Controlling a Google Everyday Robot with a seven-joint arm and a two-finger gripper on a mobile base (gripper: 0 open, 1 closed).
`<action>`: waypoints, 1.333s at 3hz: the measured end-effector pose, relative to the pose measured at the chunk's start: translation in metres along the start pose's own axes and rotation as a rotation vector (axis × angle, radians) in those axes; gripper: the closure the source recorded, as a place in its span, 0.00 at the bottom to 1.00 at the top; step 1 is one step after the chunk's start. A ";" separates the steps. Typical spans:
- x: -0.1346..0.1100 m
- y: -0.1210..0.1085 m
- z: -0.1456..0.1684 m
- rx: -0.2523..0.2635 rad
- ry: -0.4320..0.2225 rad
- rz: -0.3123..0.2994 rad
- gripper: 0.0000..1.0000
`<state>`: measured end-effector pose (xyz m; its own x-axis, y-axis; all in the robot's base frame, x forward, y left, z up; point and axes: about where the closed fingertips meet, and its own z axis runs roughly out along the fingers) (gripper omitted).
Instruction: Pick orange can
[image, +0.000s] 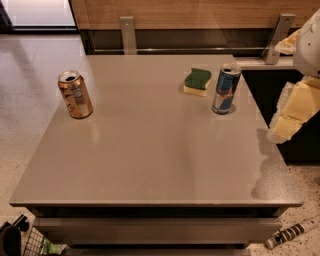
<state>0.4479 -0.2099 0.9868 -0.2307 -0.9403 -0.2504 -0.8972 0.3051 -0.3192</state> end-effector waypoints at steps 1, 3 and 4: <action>-0.021 -0.016 0.017 0.113 -0.112 0.074 0.00; -0.076 -0.052 0.043 0.225 -0.437 0.074 0.00; -0.107 -0.072 0.053 0.243 -0.594 0.055 0.00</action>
Offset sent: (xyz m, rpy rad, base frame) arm 0.0989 0.0539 0.0188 0.4238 -0.5209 -0.0514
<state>0.5570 -0.1237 0.9884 0.0365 -0.6998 -0.7134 -0.7633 0.4413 -0.4719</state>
